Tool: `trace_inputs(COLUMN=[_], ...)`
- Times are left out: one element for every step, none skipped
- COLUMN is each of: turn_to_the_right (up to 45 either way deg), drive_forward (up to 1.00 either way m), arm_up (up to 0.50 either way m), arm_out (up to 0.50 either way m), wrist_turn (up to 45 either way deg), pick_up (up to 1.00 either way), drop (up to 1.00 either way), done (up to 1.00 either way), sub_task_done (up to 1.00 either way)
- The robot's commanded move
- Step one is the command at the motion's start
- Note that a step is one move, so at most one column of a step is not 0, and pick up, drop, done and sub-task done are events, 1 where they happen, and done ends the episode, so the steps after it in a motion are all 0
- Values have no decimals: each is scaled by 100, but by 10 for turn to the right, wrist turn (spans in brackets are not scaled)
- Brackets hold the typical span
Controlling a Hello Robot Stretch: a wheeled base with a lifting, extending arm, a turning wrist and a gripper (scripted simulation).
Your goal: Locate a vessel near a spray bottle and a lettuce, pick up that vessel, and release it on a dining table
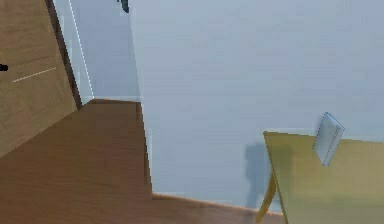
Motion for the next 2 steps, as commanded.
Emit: trace_inputs(turn_to_the_right=[0, 0], drive_forward=[0, 0], arm_up=[0, 0], arm_out=[-10, 0], wrist_turn=[0, 0], pick_up=[0, 0], drop=[0, 0], done=[0, 100], sub_task_done=[0, 0])
